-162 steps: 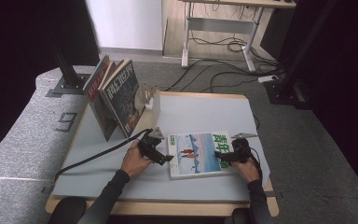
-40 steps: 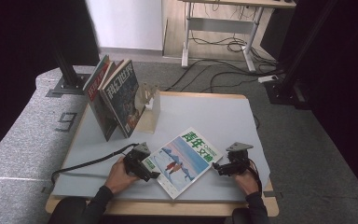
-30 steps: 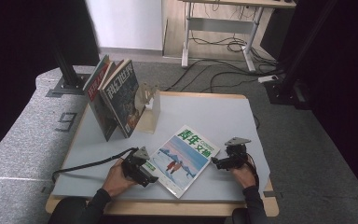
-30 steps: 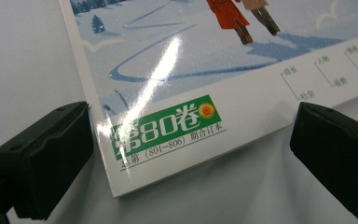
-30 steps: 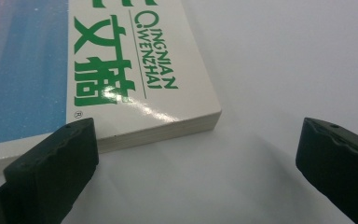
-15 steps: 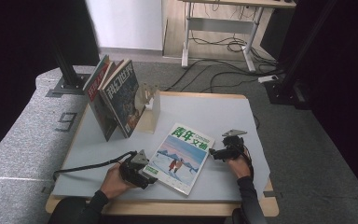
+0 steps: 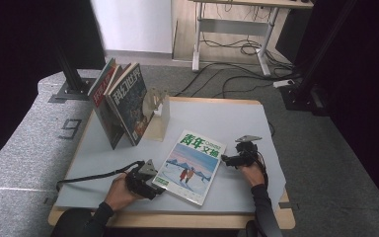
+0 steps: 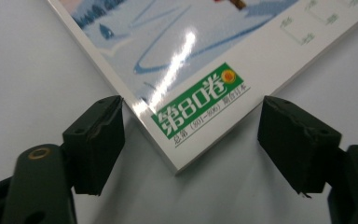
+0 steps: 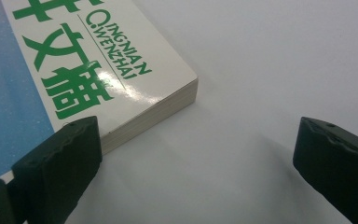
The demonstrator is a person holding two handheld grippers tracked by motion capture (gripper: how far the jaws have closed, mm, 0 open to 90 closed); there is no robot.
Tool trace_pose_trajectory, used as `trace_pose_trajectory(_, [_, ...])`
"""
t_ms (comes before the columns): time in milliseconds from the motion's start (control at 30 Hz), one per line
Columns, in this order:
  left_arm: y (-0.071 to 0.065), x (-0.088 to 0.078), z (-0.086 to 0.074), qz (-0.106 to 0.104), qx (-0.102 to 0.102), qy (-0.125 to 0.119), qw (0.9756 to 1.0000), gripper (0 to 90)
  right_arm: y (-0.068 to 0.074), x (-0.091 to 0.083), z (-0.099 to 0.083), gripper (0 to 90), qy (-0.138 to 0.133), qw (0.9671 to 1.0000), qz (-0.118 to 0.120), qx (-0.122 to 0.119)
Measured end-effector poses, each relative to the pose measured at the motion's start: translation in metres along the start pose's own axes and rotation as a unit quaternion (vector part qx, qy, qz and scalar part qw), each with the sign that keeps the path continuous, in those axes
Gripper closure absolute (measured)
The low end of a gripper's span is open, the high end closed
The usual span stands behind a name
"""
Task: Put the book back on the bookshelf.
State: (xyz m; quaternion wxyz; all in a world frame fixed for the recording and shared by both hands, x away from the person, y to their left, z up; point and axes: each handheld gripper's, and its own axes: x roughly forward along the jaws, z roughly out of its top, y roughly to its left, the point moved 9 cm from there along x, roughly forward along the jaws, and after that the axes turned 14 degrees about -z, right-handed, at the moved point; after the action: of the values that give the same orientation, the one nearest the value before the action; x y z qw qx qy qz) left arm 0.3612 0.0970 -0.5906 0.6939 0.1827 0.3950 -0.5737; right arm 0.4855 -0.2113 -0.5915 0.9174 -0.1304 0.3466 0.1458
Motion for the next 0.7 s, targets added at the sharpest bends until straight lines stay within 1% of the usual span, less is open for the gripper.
trace_pose_trajectory(100, [0.0,0.001,-0.001,0.002,0.004,0.001,1.0,21.5,0.001,-0.002,0.0,1.9,0.0,1.0,0.004,-0.001])
trace_pose_trajectory(233, [0.0,-0.001,-0.002,0.004,0.008,0.002,1.0,24.1,0.005,-0.006,0.003,1.5,-0.006,0.9998,0.019,0.004])
trace_pose_trajectory(333, [0.0,-0.004,-0.004,0.002,0.008,0.003,1.0,29.2,0.009,-0.009,0.006,1.2,-0.011,0.9995,0.028,0.005])
trace_pose_trajectory(433, [-0.001,-0.009,-0.007,0.004,0.009,-0.001,1.0,37.9,0.014,-0.01,0.007,1.1,-0.011,0.9992,0.038,0.0])
trace_pose_trajectory(467, [-0.001,-0.009,-0.008,0.005,0.008,-0.002,1.0,39.6,0.015,-0.011,0.007,1.1,-0.011,0.9992,0.038,-0.001])
trace_pose_trajectory(567, [-0.003,-0.01,-0.007,0.004,0.005,-0.007,1.0,41.9,0.017,-0.011,0.009,1.1,-0.011,0.9991,0.041,-0.003])
trace_pose_trajectory(700, [-0.007,-0.007,-0.005,-0.008,0.004,-0.014,0.9999,45.4,0.018,-0.009,0.009,1.0,-0.011,0.999,0.042,-0.007])
